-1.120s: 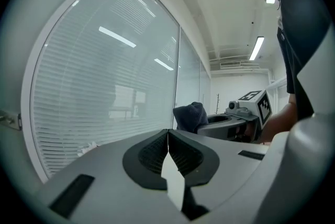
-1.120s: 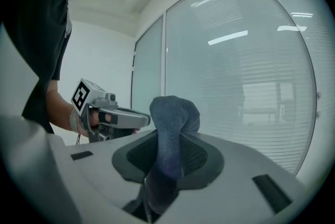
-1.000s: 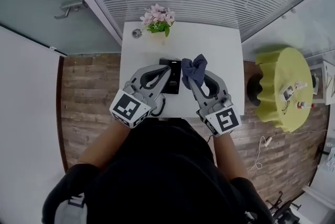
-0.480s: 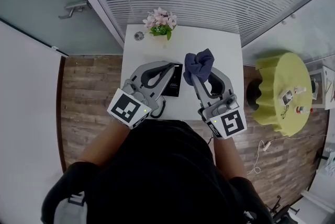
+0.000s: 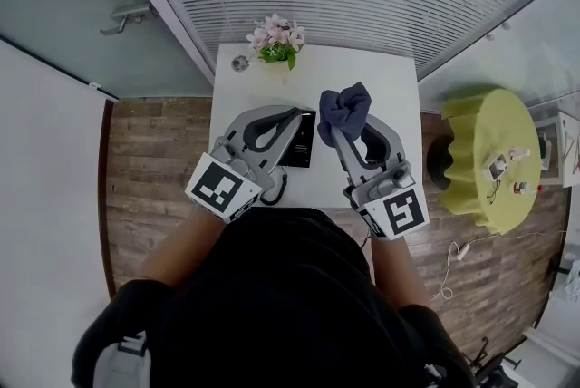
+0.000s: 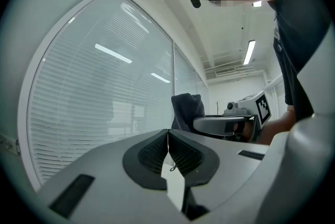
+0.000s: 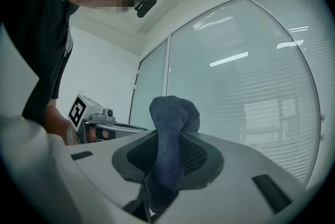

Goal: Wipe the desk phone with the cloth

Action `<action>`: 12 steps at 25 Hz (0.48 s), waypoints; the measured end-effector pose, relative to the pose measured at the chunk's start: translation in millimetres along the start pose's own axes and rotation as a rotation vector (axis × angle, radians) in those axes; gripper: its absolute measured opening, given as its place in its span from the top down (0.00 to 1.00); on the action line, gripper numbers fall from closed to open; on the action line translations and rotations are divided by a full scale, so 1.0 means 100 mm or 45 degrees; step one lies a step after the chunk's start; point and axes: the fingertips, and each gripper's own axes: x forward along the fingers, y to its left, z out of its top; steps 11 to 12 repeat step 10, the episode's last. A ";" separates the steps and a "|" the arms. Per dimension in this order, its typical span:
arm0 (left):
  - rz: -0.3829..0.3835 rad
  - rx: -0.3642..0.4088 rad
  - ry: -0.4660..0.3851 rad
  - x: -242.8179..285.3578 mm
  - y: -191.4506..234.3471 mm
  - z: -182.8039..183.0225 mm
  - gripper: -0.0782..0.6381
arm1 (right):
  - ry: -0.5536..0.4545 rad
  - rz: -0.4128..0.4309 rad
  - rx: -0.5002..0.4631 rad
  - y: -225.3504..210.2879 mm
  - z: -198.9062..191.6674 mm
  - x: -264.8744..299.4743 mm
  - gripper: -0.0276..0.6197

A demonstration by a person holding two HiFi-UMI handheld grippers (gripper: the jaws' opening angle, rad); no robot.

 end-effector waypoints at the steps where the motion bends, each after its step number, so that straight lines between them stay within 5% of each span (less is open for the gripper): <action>1: -0.001 0.002 -0.001 0.00 0.00 0.00 0.88 | -0.001 0.001 -0.002 0.00 0.01 0.00 0.79; 12: -0.001 0.008 -0.007 -0.02 0.02 0.03 0.88 | 0.006 0.004 -0.018 0.02 0.03 0.01 0.79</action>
